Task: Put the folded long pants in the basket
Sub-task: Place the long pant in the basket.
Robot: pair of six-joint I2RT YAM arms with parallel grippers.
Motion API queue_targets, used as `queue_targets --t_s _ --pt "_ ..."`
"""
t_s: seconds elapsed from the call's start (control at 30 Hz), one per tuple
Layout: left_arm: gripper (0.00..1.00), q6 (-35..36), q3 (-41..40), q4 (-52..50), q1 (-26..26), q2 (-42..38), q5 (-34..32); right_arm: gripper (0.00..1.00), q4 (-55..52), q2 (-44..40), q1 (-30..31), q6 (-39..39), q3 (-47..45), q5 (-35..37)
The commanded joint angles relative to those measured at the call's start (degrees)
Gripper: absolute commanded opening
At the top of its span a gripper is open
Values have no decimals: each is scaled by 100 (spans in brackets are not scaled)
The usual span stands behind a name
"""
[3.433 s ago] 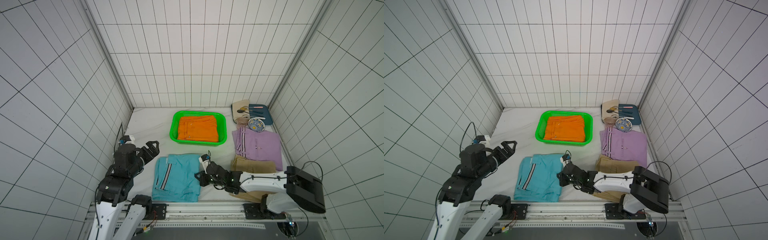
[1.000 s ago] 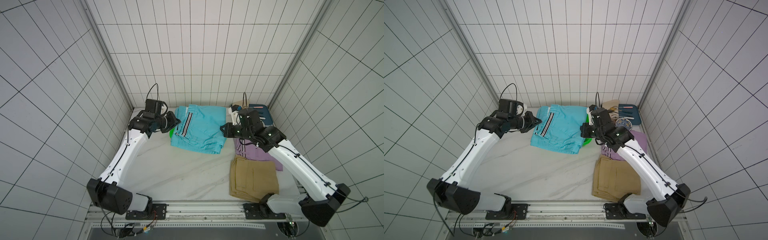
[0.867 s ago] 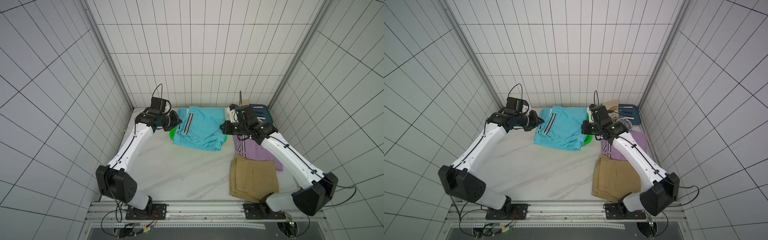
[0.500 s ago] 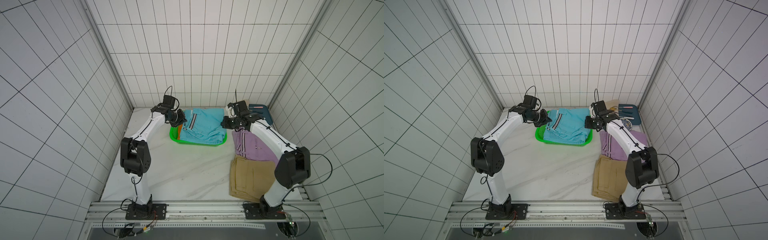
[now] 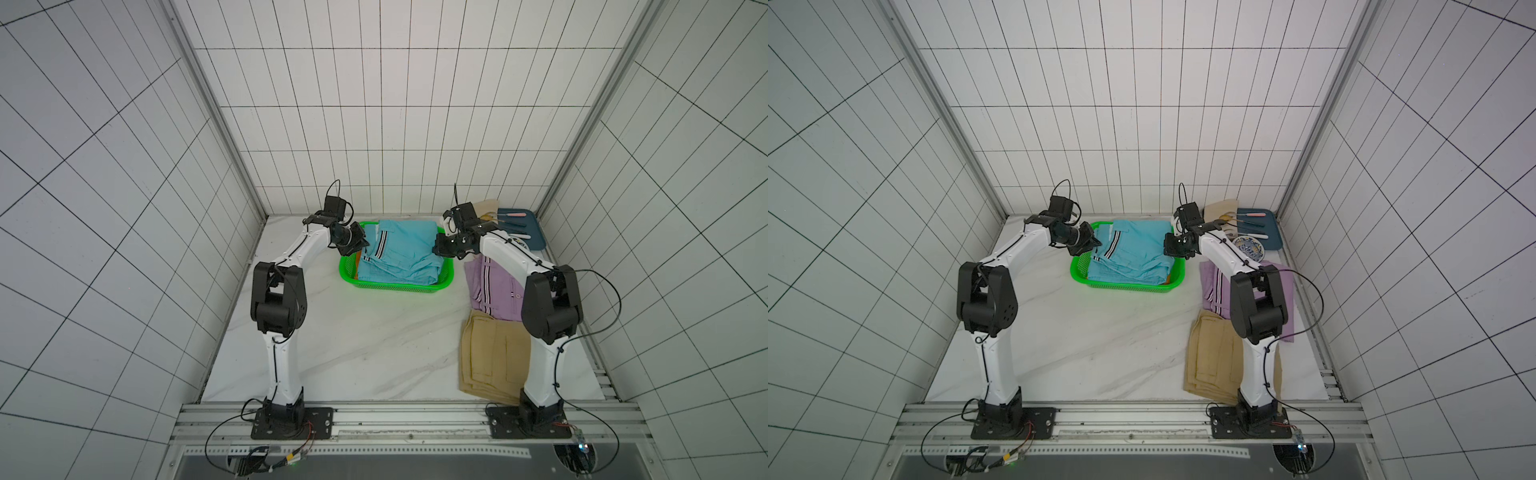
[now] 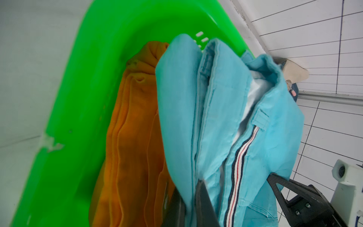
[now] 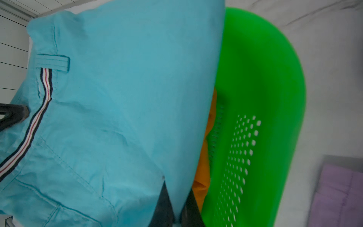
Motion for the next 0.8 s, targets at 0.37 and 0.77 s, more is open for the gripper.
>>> queue_targets --t_s 0.37,0.77 --pt "0 0 -465 428 283 94 -299 0 -131 245 24 -99 -91 974" --pt "0 -169 -1134 414 254 -313 -605 0 -987 176 185 637 -237 920"
